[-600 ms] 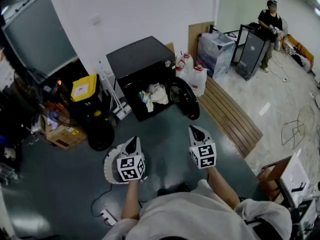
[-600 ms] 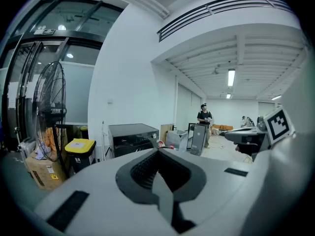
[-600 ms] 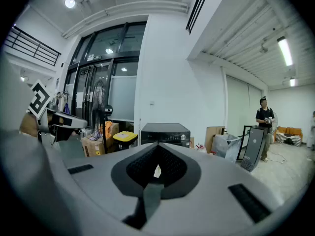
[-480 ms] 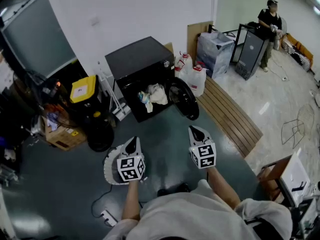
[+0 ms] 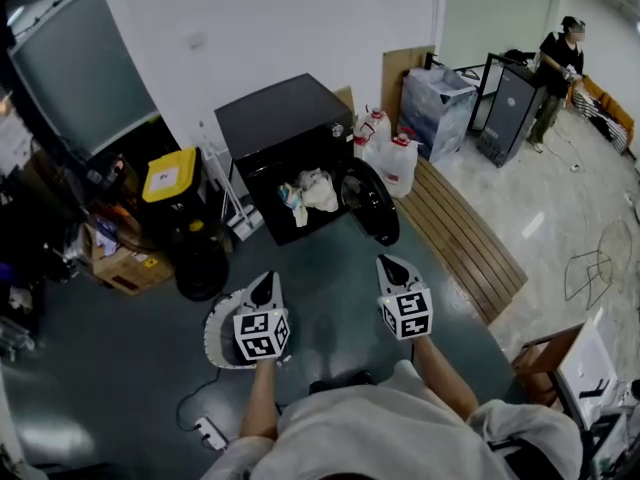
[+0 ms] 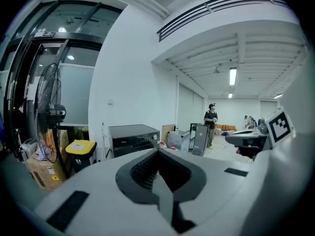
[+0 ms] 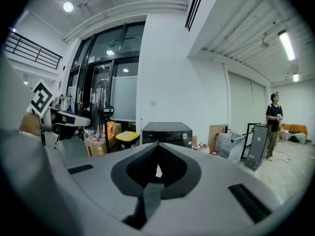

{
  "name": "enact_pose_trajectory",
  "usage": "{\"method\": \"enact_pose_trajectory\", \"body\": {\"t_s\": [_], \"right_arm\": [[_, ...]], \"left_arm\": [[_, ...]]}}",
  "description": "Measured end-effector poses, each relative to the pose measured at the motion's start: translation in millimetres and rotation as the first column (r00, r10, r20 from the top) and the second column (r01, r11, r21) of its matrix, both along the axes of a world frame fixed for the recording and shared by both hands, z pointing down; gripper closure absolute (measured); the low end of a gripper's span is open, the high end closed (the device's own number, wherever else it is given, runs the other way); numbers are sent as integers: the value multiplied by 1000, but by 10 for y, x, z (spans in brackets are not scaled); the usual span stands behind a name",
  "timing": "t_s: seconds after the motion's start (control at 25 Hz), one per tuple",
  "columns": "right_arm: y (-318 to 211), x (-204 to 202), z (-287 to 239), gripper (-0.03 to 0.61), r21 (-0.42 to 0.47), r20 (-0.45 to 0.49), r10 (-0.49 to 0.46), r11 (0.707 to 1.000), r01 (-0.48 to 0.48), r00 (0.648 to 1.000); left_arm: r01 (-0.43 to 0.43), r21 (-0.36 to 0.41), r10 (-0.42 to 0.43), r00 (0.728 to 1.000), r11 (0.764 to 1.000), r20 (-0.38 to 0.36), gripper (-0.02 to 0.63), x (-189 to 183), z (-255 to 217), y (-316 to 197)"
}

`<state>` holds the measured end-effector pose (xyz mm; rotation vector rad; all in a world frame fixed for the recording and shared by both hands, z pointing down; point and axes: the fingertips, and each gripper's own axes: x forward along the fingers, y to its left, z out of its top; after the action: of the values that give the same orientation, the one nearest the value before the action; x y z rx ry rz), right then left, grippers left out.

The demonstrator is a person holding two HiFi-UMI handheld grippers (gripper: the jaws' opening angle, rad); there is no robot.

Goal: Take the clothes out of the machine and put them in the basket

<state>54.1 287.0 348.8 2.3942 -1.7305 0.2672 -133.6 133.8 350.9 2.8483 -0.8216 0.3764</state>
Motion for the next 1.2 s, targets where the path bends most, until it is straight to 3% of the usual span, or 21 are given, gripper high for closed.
{"method": "enact_pose_trajectory", "body": {"t_s": [0.76, 1.2], "right_arm": [[-115, 589, 147, 557, -41, -31, -73, 997, 72, 997], [-884, 890, 284, 557, -55, -31, -67, 996, 65, 997]], "left_arm": [[75, 3, -75, 997, 997, 26, 597, 439, 164, 59], [64, -22, -63, 998, 998, 22, 597, 806, 373, -745]]}}
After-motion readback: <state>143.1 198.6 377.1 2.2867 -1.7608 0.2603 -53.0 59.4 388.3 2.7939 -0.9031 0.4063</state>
